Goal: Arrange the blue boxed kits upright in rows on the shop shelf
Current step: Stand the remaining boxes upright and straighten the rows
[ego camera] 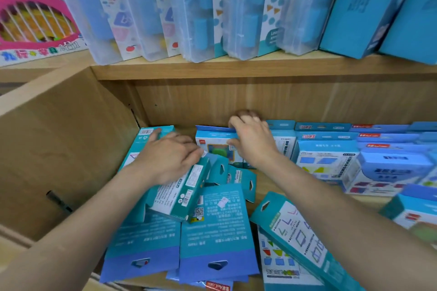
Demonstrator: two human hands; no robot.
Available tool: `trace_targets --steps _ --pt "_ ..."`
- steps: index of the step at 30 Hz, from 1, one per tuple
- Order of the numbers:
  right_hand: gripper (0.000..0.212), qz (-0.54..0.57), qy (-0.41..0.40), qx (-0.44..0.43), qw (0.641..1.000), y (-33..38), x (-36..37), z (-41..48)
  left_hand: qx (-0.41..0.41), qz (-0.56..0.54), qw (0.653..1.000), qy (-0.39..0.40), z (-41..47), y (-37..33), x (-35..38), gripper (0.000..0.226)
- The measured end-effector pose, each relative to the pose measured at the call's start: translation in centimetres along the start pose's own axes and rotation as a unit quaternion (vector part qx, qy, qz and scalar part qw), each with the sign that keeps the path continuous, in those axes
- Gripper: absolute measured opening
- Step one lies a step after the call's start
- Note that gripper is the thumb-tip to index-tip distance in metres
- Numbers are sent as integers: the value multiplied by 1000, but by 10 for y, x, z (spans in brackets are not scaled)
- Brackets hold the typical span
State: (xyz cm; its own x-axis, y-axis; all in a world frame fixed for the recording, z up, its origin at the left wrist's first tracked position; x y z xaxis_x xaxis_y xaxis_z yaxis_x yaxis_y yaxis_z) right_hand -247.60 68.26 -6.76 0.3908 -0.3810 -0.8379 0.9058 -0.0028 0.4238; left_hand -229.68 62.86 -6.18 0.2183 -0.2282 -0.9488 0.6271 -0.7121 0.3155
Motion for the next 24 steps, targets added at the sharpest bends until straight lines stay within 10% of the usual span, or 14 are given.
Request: trace_targets --steps 21,24 --pt "47 -38 -80 90 992 -58 -89 -98 18 63 995 73 57 -51 -29 58" --pt "49 -51 -85 104 990 -63 -110 -125 15 91 996 -7 62 -68 -50 47"
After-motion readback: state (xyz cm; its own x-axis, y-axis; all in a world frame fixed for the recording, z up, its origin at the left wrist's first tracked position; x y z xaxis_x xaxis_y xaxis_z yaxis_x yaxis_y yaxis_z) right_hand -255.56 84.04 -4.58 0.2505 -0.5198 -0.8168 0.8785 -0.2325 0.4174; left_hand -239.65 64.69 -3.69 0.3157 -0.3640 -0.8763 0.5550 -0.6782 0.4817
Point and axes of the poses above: each hand's wrist, its own z-axis towards the middle knuckle, its own x-axis out of the palm, y = z × x, the point moved 4 cm from there along z, towards the middle knuckle, and after that the axes turned 13 degrees about z, right-handed, at the moved point
